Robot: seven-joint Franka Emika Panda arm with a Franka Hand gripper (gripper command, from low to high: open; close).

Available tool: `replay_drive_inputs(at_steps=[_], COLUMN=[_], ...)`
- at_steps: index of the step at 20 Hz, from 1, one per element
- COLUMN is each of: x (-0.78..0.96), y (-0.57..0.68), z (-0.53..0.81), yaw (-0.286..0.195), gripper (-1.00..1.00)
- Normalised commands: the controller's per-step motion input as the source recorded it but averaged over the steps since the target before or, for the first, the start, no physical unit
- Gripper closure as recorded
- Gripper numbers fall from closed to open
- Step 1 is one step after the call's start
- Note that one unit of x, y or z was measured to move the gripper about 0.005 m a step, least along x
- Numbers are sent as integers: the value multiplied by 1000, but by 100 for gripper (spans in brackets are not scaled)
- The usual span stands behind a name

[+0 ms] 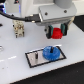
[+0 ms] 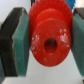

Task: Insert the blue gear onto the right peg, followed by the red gear

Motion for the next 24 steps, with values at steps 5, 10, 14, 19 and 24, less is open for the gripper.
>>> replay_drive_inputs(at_steps=[5, 10, 14, 19, 24], x=[583, 377, 105, 118, 145], y=[-61, -115, -168, -120, -79], z=[12, -48, -102, -22, 204], yaw=[0, 0, 0, 0, 0], gripper=[100, 100, 100, 100, 100])
